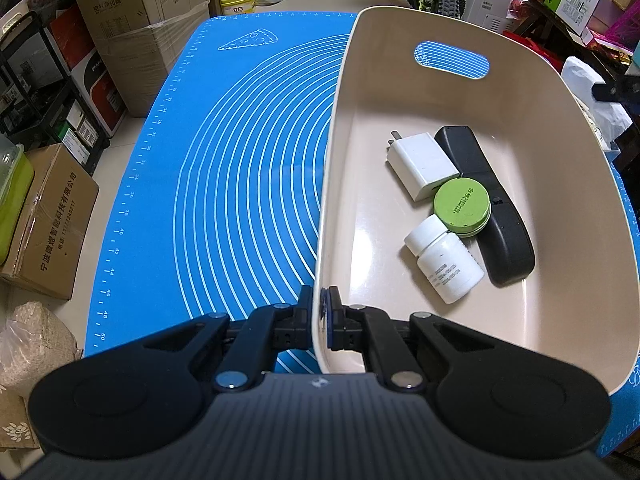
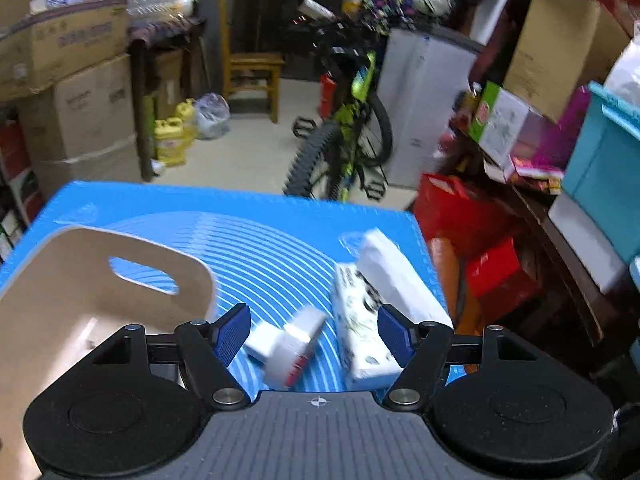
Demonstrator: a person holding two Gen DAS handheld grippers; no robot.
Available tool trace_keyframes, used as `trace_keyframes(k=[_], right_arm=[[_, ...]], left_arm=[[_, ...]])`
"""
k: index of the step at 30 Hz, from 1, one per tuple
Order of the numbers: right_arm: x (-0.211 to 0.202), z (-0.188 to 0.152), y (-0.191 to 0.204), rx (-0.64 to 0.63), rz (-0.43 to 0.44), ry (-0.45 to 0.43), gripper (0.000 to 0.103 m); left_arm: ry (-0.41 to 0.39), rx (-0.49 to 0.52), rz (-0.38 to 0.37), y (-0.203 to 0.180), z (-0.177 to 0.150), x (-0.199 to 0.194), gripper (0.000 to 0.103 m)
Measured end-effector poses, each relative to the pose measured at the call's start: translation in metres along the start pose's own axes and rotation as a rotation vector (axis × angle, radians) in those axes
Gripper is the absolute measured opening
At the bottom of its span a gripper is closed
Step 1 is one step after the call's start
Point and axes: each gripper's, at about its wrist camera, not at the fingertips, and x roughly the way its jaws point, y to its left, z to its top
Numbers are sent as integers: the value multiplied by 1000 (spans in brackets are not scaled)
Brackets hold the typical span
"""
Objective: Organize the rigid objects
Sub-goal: 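Move the right tool to the white tape roll and grasp it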
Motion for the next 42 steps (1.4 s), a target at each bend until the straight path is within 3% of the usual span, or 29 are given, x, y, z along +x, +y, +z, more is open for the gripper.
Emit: trace_keyframes(k=[11, 29, 31, 36, 40, 42], right_arm=[[54, -14, -1, 73, 55, 70, 75], [71, -16, -19, 261, 118, 152, 71], [73, -16, -22, 265, 107, 169, 64], [79, -23, -31, 290, 110, 198, 59], [86, -25, -31, 293, 128, 226, 31], [85, -26, -30, 292, 134, 221, 30]], left_arm=[[0, 1, 2, -1, -1, 0, 8], [-1, 1, 0, -1, -1, 0, 8], [-1, 1, 1, -1, -1, 0, 8], [-1, 1, 1, -1, -1, 0, 8], [0, 1, 0, -1, -1, 0, 8], [-1, 2, 1, -1, -1, 0, 8]])
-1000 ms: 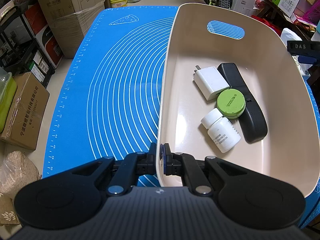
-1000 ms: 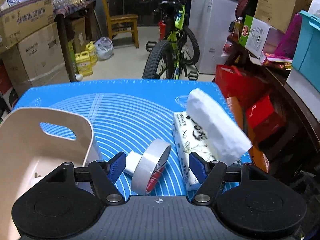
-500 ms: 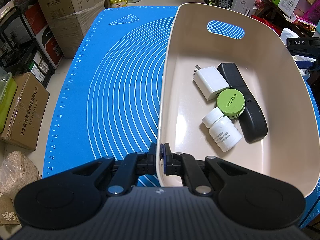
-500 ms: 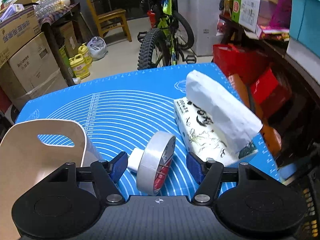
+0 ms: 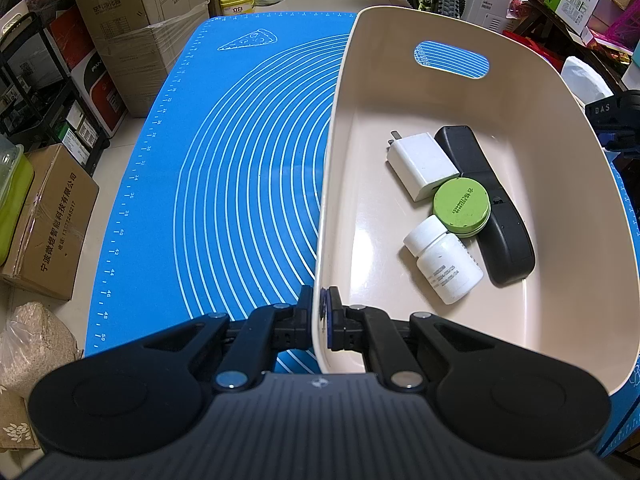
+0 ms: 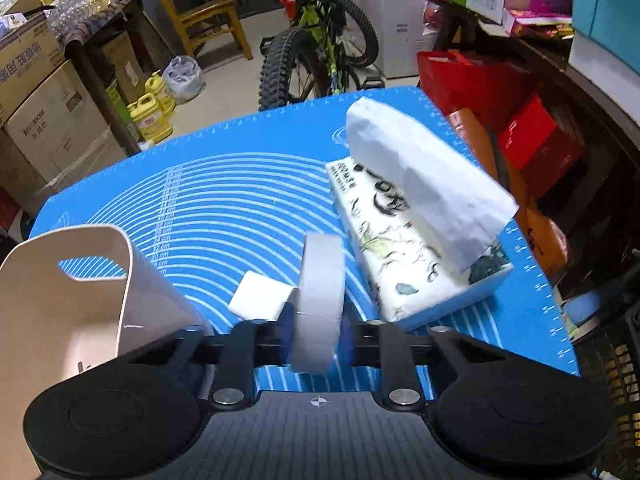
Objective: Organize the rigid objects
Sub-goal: 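Move the right tool to the white tape roll and grasp it, then lift the white tape roll into the bin and release it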
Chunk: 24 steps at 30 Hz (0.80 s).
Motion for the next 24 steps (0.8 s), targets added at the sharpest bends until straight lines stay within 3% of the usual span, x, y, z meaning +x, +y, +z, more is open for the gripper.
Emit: trace_keyframes(k=[12, 18, 24], right_arm=[[-56, -7, -1, -51, -5, -133, 29], [-103, -10, 21, -133, 79, -193, 29], [-142, -19, 77, -307, 178, -276, 29]], left_arm=[[0, -1, 0, 0, 0, 0, 8], [0, -1, 0, 0, 0, 0, 8], [0, 0, 3, 0, 0, -1, 8]])
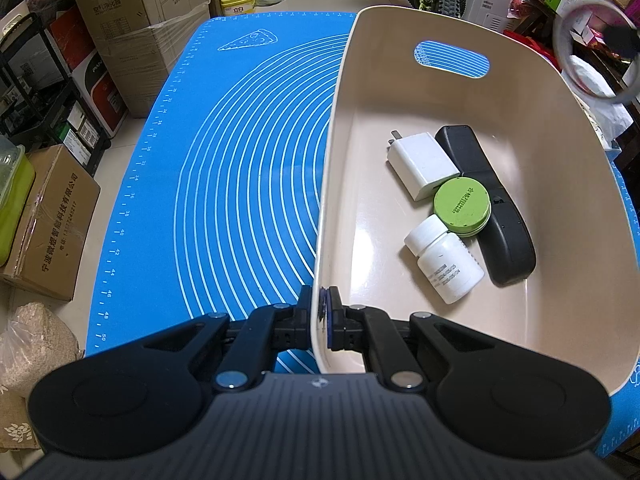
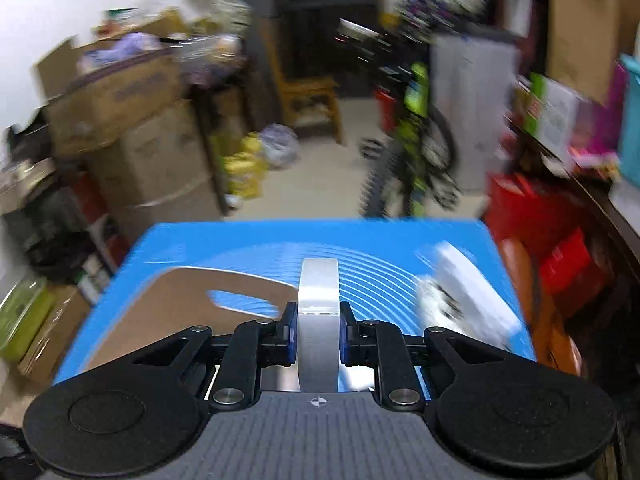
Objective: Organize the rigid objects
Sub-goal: 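Lift the white tape roll into the bin and release it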
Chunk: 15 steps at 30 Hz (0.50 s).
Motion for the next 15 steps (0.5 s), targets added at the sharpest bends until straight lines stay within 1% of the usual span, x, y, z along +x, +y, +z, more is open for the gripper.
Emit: trace_keyframes(k=[4, 6, 10, 15], right_arm=[[10, 4, 32, -51, 60, 16, 29], [23, 3, 46, -65, 71, 48, 29], [55, -5, 68, -101, 59, 131, 29], [89, -22, 78, -111, 26, 242, 29]], left_arm=[[0, 2, 4, -1, 0, 0, 8], [0, 2, 3, -1, 0, 0, 8], [0, 2, 3, -1, 0, 0, 8], [0, 4, 4, -2, 1, 0, 8]])
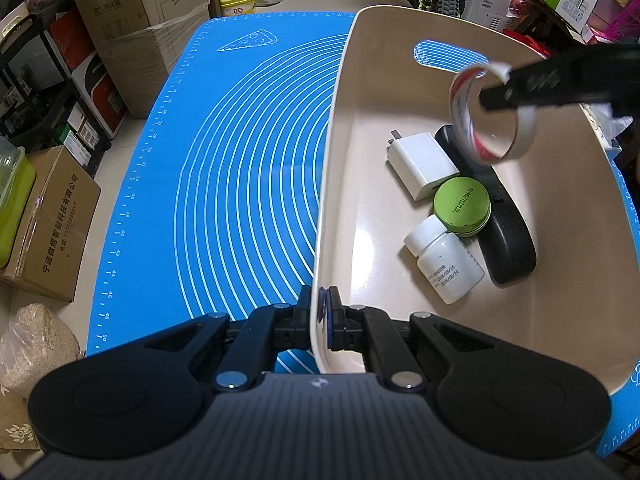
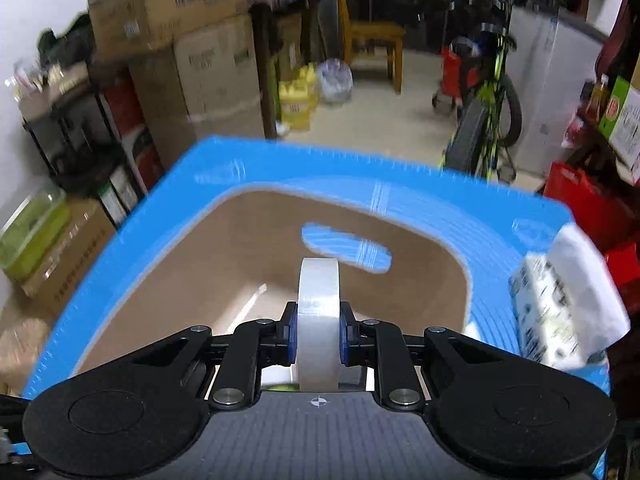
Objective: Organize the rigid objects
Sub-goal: 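Lift the white tape roll into the bin and release it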
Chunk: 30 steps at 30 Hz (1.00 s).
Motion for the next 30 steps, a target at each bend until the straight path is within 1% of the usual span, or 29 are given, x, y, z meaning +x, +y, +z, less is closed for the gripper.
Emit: trace_keyframes(k=[6, 13, 14, 16, 18, 20, 22, 27, 30], right_arm=[[23, -10, -3, 22, -25, 69, 29], [26, -6, -2, 21, -39, 92, 30], [26, -5, -2, 19, -42, 90, 32], [26, -4, -2, 15, -44, 84, 48], [24, -6, -1, 9, -50, 74, 57], [21, -6, 0, 1, -48, 66, 59], [19, -5, -1, 3, -47, 59, 66], [5, -4, -4, 3, -39, 29, 69], [-10, -6, -8, 8, -45, -5, 70]], left_arm=[[0, 0, 1, 0, 0, 0, 8], [0, 0, 2, -1, 1, 0, 8], [0, 1, 2, 0, 0, 0, 8], [0, 1, 2, 0, 1, 0, 8], [0, 1, 1, 0, 0, 0, 8], [0, 1, 1, 0, 0, 0, 8], [0, 0, 1, 0, 0, 0, 8], [0, 1, 1, 0, 0, 0, 8], [0, -1, -1, 0, 1, 0, 8]])
